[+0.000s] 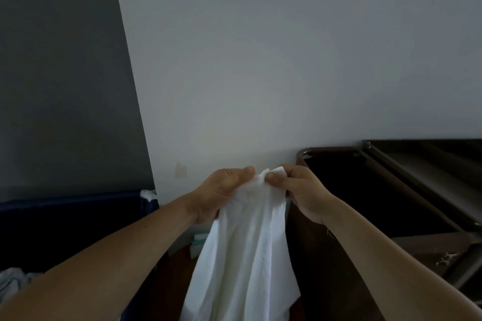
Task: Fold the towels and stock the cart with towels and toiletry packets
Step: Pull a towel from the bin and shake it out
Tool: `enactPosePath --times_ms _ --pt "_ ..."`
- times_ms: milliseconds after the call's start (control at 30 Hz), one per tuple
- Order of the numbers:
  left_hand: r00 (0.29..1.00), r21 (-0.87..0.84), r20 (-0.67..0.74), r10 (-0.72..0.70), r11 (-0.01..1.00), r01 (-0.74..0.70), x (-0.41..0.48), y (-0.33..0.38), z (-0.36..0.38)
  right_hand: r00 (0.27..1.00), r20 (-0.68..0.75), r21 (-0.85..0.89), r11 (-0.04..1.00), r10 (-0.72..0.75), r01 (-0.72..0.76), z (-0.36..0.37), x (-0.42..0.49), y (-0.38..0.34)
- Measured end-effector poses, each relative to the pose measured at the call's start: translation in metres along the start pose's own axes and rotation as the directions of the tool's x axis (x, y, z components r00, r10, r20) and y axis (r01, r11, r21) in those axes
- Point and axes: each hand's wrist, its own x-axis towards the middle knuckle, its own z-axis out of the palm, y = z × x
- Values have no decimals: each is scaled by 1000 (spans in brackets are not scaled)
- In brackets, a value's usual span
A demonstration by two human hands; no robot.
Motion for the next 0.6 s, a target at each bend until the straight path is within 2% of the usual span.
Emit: enactPosePath --times_ms 133,200,467,533,600 --pt "996 249 -42 75 967 -62 6 -6 -5 999 -37 -58 998 -30 28 3 1 -1" --pt "995 321 -32 98 943 -83 8 -6 -7 999 -36 -91 995 -41 37 4 2 -4" --pt "998 384 4 60 921 -57 15 -7 -14 998 55 -312 950 -6 23 2 5 -7" --pt "998 369 3 68 927 -64 16 -8 -16 998 42 -418 906 -56 68 0 5 -8" --pt "997 335 -34 74 940 -58 18 -9 -18 991 2 -422 899 -131 119 -2 7 -8"
